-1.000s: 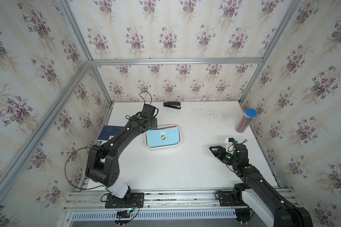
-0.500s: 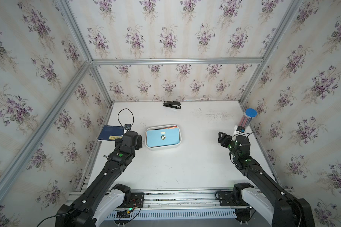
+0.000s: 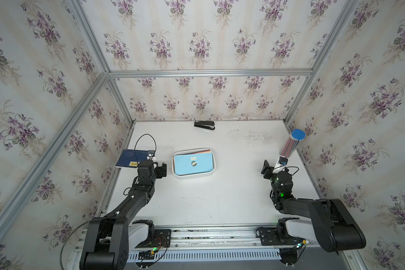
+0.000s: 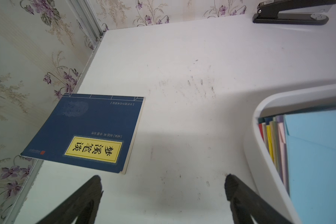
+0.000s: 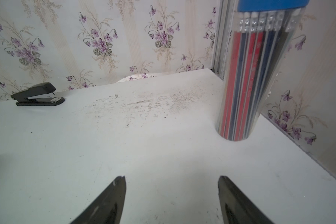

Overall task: Put the sealed envelopes into the storage box
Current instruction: Reset both arms

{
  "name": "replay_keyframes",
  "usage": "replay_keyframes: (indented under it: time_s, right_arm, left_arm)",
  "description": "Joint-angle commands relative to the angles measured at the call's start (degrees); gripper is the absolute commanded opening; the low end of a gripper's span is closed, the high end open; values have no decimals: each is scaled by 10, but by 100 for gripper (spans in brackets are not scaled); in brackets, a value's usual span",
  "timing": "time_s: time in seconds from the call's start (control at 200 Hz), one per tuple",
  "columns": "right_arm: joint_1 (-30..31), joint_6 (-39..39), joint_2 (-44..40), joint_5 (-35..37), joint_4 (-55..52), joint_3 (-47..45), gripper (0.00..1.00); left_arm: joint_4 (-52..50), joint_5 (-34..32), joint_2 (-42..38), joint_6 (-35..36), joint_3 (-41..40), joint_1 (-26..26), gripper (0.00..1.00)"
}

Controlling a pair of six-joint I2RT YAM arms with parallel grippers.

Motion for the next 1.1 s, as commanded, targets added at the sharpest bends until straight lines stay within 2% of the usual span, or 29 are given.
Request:
replay_keyframes:
  time_s: [0.0, 0.06, 0.16, 0.21, 0.28, 0.325, 0.395, 0.51, 0.595, 0.615, 0.63, 0.7, 0.769, 0.869, 0.944, 1.019, 1.094]
  right_arm:
    - [-11, -29, 89, -28, 263, -26, 79]
    - [-14, -32, 154, -24, 373, -42, 84]
    - [-21, -23, 94, -54, 196, 5, 83]
    - [-22, -32, 120, -68, 206, 24, 83]
    - [-24, -25, 101, -66, 92, 65, 83]
    - [-28, -25, 114, -71, 96, 76, 83]
    - [-30, -20, 106, -73, 60, 83, 83]
    - [-35, -18, 110, -80, 59, 87, 87]
    - [-36, -19, 109, -83, 67, 83, 90]
    - [-36, -19, 109, -84, 71, 81, 98]
    - [-36, -19, 109, -84, 75, 79, 100]
    - [-36, -17, 105, -85, 80, 71, 100]
    - [-36, -20, 105, -90, 139, 46, 100]
    - [-36, -21, 105, -89, 250, -15, 100]
    - [-36, -17, 135, -80, 375, -67, 100]
    - [-36, -10, 117, -59, 316, -44, 100]
    - [-36, -5, 129, -44, 345, -50, 100]
  left_arm:
    - [115, 110, 32, 7, -3, 26, 100]
    - [174, 121, 64, 8, -19, 31, 100]
    - [231, 140, 121, 16, -18, 30, 100]
    - [158, 163, 127, 32, 23, 29, 100]
    - [127, 170, 157, 41, 54, 25, 100]
    - [89, 166, 163, 38, 75, 26, 100]
    - [88, 164, 166, 38, 77, 26, 100]
    - [88, 165, 169, 38, 79, 26, 100]
    - [86, 159, 167, 38, 79, 24, 100]
    - [87, 158, 166, 38, 78, 24, 100]
    - [88, 158, 166, 38, 77, 23, 100]
    - [88, 152, 166, 38, 77, 20, 100]
    - [85, 148, 166, 38, 78, 19, 100]
    - [85, 148, 166, 38, 78, 18, 100]
    - [85, 147, 166, 38, 78, 18, 100]
    - [85, 147, 166, 38, 79, 18, 100]
    - [85, 147, 166, 38, 79, 18, 100]
